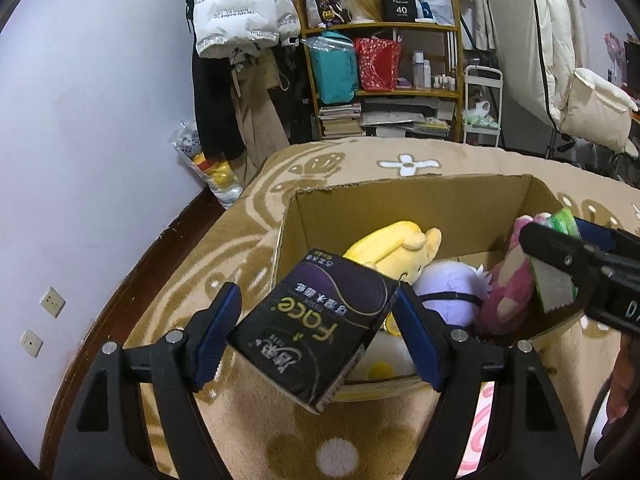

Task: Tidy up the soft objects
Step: 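Open both grippers to drop the packs into the box, then move both grippers toward the pink swirl cushion and pink wrapped plush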

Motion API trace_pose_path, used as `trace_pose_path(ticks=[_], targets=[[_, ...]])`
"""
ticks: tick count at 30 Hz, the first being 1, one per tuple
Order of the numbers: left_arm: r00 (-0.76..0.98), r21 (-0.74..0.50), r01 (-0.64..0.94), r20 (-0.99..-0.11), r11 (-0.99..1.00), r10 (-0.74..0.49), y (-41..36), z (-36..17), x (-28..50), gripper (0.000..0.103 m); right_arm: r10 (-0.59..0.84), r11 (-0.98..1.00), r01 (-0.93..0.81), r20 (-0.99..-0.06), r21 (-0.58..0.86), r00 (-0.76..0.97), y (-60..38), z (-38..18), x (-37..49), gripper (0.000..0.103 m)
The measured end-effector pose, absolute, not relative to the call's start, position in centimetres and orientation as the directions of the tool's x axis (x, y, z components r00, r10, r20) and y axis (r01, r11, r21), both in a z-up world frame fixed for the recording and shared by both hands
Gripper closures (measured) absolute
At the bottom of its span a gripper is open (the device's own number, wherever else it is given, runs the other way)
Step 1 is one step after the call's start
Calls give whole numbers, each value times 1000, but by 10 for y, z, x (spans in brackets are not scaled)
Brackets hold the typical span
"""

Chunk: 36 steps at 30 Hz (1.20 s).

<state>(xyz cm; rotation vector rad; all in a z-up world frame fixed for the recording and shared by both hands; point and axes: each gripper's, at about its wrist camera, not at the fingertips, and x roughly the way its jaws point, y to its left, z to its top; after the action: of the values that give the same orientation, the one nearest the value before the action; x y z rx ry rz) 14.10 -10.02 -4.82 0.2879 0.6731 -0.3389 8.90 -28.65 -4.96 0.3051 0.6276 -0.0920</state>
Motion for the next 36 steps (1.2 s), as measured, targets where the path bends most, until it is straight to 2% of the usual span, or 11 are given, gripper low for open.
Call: trace_pose_path(ticks=[1,5,11,15,22,36], targets=[[729,150,395,-652,906,-210,-101,-49,141,16,3,950,182,-593,252,805,-287,-49,89,23],[736,149,387,-645,910,-207,-99,-49,139,14,8,946,187,-596,264,803,-289,-47,88,22],[728,159,381,-659,911,-189,-98,-49,139,8,13,937,190,-575,292,818,-291,-41,83,9],[729,174,373,-662,911,-172,-96,-46,137,7,4,931,202,-565,303,825,-293,-36,77,1],[726,181,359,-670,916,-152,-90,-37,127,3,-15,930,230,-593,288,805,-293,-28,67,0],[727,156,340,-670,927,-154,-62,-5,86,3,-34,936,247,-633,252,773,-280,-17,29,0]])
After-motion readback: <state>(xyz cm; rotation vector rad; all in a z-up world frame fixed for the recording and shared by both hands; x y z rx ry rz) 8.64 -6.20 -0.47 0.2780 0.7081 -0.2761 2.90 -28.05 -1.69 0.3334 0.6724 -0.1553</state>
